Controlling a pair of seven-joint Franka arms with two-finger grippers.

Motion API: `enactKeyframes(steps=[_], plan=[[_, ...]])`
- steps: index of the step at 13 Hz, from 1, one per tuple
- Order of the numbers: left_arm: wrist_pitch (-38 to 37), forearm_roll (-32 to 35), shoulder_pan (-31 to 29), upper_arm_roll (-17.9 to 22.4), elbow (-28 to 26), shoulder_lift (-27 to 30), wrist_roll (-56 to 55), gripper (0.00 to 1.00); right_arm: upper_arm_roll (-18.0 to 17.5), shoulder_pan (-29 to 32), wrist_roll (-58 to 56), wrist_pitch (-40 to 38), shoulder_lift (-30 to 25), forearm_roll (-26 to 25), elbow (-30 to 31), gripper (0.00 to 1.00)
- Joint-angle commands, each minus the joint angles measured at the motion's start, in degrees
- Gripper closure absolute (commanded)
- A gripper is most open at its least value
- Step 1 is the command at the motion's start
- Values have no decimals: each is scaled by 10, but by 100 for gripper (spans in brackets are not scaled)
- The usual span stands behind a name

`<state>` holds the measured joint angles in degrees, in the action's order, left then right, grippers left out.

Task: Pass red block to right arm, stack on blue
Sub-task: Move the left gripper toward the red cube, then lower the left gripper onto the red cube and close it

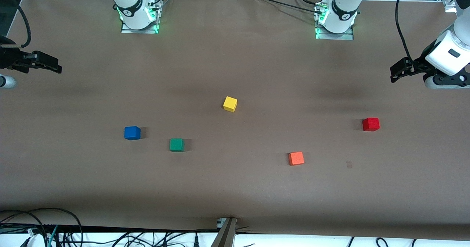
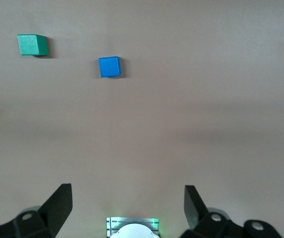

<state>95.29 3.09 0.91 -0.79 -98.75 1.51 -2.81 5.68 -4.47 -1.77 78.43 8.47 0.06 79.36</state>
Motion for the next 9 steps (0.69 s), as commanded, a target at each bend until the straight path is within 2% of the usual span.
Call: enactKeyframes(steps=[1,3,5,9], plan=[[-24,0,-17,0,14,-26,7,0,-1,1,-10,-5,6,-7,-15,0],[-59,0,-17,-1,13,-47,10,0,-1,1,-10,-5,6,-7,-15,0],[-54,3,-20,0,13,-88,10,0,-1,1,-10,-4,6,-7,-15,0],[55,10,-38,0,-8,-155,17,0,-1,1,-11,-5,6,-7,-15,0]])
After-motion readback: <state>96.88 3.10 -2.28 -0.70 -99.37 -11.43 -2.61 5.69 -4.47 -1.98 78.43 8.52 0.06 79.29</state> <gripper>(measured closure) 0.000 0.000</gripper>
